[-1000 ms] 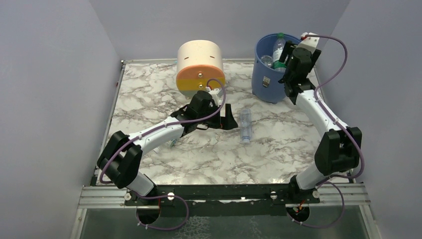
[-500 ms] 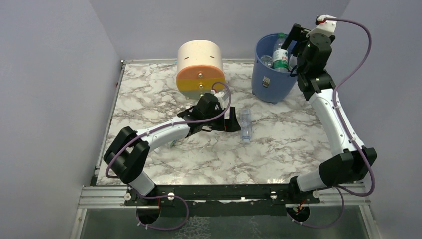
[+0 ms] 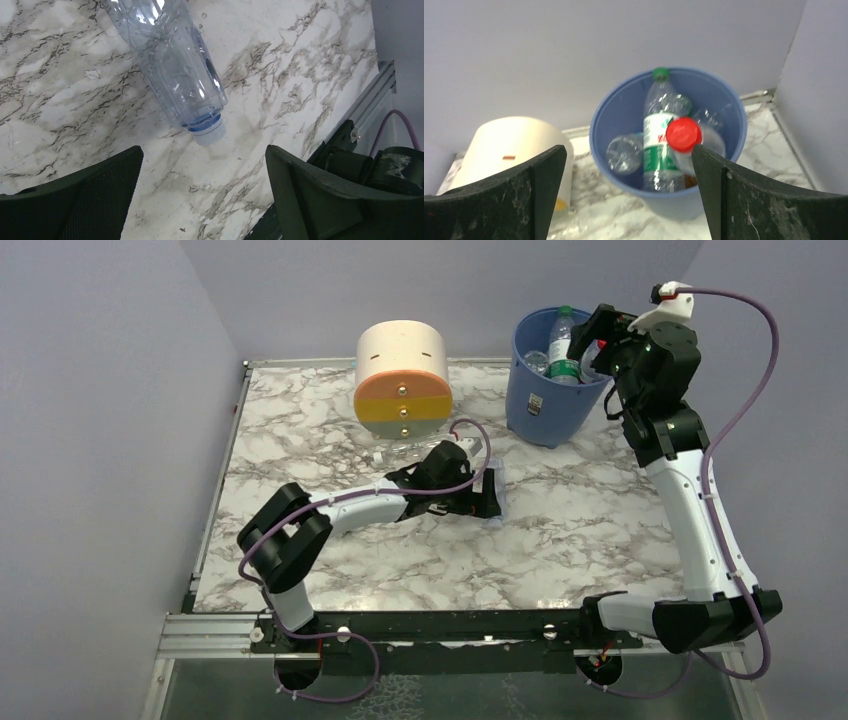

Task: Put the plastic bottles in the bin
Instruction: Pick up the plastic bottle at the center of the board.

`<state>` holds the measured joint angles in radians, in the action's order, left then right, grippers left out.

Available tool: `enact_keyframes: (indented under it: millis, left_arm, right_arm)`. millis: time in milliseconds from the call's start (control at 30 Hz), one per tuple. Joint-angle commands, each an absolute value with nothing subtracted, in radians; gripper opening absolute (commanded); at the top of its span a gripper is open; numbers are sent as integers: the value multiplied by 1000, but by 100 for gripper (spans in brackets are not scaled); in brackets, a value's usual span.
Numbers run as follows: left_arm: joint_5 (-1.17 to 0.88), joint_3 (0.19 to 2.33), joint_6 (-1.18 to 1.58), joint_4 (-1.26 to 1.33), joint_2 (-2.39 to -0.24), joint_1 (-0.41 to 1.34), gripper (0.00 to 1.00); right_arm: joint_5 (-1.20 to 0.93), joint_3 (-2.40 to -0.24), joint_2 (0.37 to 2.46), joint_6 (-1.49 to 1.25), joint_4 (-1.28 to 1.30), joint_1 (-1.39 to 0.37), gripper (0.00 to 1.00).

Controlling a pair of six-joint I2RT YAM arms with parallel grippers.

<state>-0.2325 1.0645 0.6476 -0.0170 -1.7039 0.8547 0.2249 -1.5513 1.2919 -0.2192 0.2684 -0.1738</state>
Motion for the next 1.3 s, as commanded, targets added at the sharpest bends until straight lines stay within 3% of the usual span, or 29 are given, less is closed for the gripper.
enact_keyframes:
  millis: [0,233,867,1000,1267]
  left_arm:
    - [-157,1097,682,41,-1767,867,99]
    - [-146,1161,698,64,-1878,870,99]
    - [4,1326,674,-55,-2043,911,98]
    - [29,1345,659,-78,-2061,914,91]
    - [43,1348,635,-101,-2054,928,63]
  right_arm:
    - [91,-1470,1225,-272,342,-175,97]
    - [19,-1344,1155,-298,346,-175,95]
    - [-70,-1247,1152,-316,314,-175,94]
    - [-86,-1228,1151,-318,306,-175,94]
    - [-95,-1199,1147,-314,299,-175,94]
